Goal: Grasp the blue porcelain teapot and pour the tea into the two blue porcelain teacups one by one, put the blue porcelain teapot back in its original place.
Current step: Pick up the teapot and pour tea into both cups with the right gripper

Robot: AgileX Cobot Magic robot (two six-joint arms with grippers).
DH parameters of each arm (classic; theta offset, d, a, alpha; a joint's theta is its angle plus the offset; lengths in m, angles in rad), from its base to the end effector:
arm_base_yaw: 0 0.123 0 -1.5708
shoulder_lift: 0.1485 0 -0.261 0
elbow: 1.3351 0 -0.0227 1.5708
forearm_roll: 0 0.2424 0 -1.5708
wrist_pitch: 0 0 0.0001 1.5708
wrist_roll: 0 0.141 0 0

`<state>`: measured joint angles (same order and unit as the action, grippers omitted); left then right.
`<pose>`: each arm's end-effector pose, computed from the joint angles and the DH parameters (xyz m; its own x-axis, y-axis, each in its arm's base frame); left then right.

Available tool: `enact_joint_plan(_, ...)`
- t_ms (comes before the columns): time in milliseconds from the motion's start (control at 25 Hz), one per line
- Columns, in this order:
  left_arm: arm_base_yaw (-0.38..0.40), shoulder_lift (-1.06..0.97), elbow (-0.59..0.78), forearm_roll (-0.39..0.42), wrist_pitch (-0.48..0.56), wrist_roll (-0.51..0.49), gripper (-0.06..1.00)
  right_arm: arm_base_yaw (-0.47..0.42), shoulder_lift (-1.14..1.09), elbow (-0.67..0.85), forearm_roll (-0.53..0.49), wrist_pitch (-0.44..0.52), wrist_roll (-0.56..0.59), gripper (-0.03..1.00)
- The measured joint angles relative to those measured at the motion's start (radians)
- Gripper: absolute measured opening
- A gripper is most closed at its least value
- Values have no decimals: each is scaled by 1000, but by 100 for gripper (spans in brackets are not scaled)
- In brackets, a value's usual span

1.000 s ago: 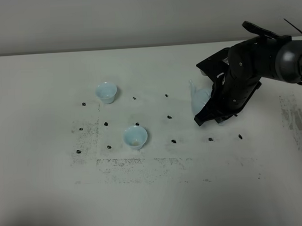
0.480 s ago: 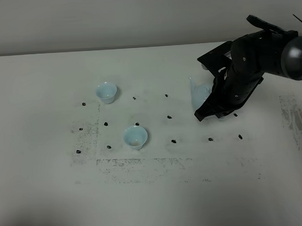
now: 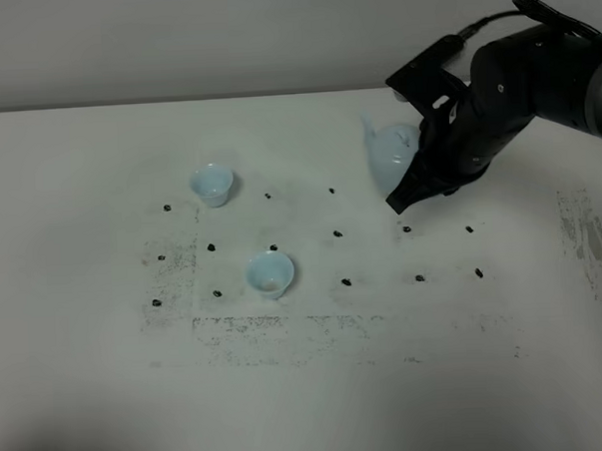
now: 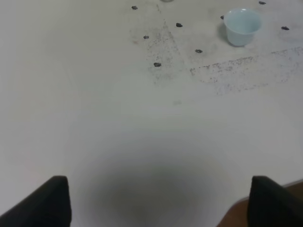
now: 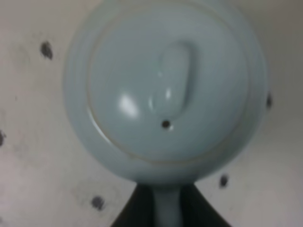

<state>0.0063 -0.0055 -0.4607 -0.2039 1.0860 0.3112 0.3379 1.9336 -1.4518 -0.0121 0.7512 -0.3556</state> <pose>0.0562 -0.0249 0.2374 -0.4569 0.2071 -0.8650 0.2523 0.9627 0.0973 0.3950 0.1376 0.1499 -0.6861 -0.6188 -0.3826 -0.6131 0.7749 -0.1540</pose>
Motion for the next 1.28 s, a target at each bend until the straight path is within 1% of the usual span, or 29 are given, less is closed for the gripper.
enact_joint_plan(200, 0, 0, 0, 0, 0, 0, 72, 45, 52, -184, 0, 20, -279, 4)
enact_joint_plan(440, 0, 0, 0, 0, 0, 0, 72, 80, 214, -441, -3, 27, -573, 4)
enact_joint_plan(560, 0, 0, 0, 0, 0, 0, 72, 91, 302, -560, -5, 38, -698, 4)
enact_joint_plan(640, 0, 0, 0, 0, 0, 0, 72, 95, 357, -613, -6, 43, -772, 4)
enact_joint_plan(760, 0, 0, 0, 0, 0, 0, 72, 104, 411, -655, -8, 31, -869, 4)
enact_joint_plan(920, 0, 0, 0, 0, 0, 0, 72, 118, 443, -658, -11, -29, -978, 4)
enact_joint_plan(1040, 0, 0, 0, 0, 0, 0, 72, 121, 451, -658, -13, -91, -1033, 4)
enact_joint_plan(1120, 0, 0, 0, 0, 0, 0, 72, 121, 456, -661, -35, -130, -1057, 4)
enact_joint_plan(1280, 0, 0, 0, 0, 0, 0, 72, 121, 473, -664, -92, -165, -1083, 4)
